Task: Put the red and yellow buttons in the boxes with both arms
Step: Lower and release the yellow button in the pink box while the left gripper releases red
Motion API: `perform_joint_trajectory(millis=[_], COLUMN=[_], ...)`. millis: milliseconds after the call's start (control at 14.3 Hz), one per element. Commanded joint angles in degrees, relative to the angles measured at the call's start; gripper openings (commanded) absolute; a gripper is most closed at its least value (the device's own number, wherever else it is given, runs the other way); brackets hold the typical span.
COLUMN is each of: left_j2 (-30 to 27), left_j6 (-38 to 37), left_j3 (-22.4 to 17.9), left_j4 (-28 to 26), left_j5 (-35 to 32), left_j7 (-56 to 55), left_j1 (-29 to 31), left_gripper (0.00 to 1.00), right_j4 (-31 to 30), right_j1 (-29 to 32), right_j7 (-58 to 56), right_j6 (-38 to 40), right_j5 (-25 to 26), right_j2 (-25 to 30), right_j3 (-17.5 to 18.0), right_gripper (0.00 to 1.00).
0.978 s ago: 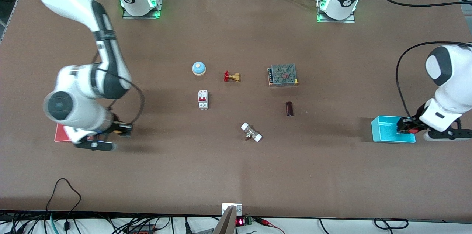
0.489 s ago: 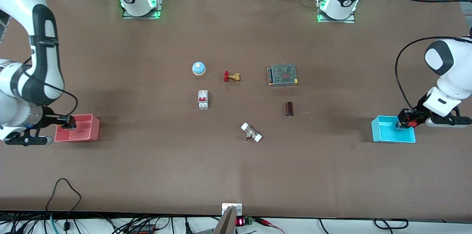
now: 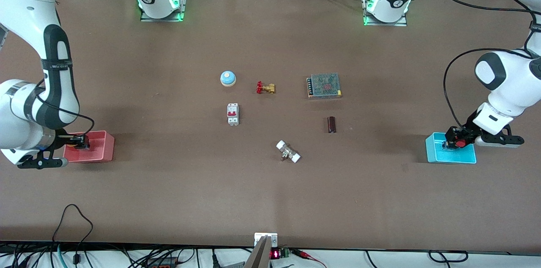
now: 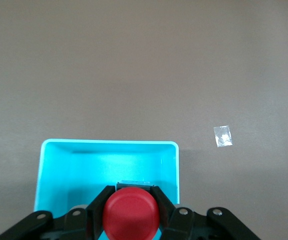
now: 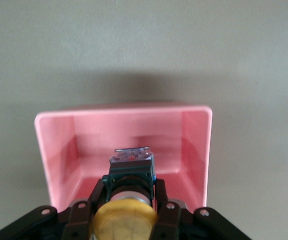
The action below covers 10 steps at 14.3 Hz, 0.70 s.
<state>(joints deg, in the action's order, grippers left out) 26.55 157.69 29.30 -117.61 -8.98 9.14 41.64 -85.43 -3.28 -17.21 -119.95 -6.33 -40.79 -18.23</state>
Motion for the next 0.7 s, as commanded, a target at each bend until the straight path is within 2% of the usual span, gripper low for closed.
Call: perform_joint_trajectory(millis=[0,629], left_j2=[1.7,5.2], left_j6=[1.0,1.0], left_j3=[0.4,-0.8], left_j4=[0.8,4.8], left_j5=[-0.2,-1.5], left_j7=[1.7,6.0], left_j1=[0.3,0.6], left_gripper=[0.01,0.01], right_j4=[0.4,0.4], right_j1=[0.3,0.7], right_j7=[-1.0,-1.2], right_j6=[-1.3,-1.5], right_j5=[-0.6,-0.9], right_j2=[-0.7,-2.8], right_j3=[0.2,0.6], right_gripper=[0.32,0.32])
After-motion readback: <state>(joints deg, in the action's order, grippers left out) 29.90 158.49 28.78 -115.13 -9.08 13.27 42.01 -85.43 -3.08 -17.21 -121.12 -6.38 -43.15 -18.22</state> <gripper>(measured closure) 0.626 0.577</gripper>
